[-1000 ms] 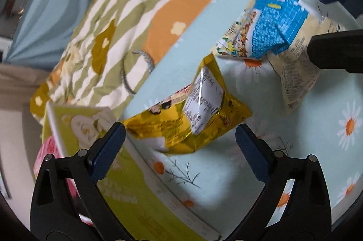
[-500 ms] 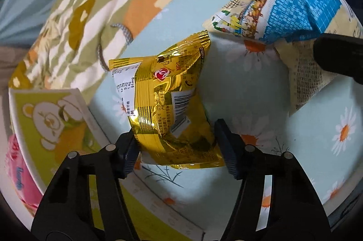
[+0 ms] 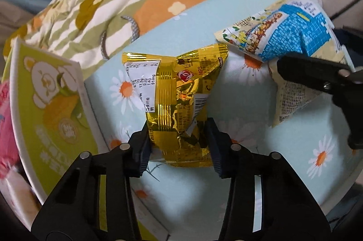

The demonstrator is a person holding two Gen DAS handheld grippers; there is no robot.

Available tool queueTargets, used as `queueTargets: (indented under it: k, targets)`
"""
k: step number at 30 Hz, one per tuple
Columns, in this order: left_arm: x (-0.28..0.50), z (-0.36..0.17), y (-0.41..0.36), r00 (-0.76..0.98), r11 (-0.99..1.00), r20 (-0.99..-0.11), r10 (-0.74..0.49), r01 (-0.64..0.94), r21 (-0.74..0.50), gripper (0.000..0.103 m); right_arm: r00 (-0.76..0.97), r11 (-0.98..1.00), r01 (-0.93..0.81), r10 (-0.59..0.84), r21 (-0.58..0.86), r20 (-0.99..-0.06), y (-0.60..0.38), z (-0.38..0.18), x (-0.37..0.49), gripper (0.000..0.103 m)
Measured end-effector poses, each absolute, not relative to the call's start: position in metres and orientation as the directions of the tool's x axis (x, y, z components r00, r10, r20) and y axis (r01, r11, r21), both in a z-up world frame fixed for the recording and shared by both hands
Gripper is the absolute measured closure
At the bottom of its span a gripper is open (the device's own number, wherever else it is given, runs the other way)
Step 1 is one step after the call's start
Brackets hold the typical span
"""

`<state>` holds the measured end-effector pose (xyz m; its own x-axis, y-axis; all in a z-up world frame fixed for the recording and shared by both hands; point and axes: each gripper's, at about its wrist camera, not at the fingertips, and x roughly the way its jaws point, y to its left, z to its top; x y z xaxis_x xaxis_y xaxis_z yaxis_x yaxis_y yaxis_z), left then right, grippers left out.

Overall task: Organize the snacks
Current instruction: 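Grasp the gold foil packet with the left tool while the right tool grasps the blue-white MPM bag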

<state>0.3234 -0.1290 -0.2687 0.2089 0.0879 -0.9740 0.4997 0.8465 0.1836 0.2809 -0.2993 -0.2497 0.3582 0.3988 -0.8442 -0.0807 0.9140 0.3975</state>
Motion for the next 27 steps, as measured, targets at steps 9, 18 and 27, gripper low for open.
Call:
queueTargets:
  k: [9, 18, 27]
  targets:
    - [0.313, -0.261, -0.107, 0.222, 0.924, -0.975, 0.004, 0.373, 0.088, 0.065, 0.347, 0.918, -0.100, 0.395, 0.385, -0.851, -0.293, -0.253, 0.280, 0.028]
    - [0.302, -0.251, -0.102, 0.253, 0.948, -0.966, -0.050, 0.315, 0.033, 0.072, 0.356, 0.919, -0.119, 0.393, 0.376, -0.848, -0.297, -0.250, 0.268, 0.051]
    - [0.290, -0.230, -0.099, 0.293, 0.955, -0.945, -0.147, 0.292, -0.058, 0.073, 0.409, 0.930, -0.102, 0.364, 0.354, -0.837, -0.306, -0.222, 0.245, 0.051]
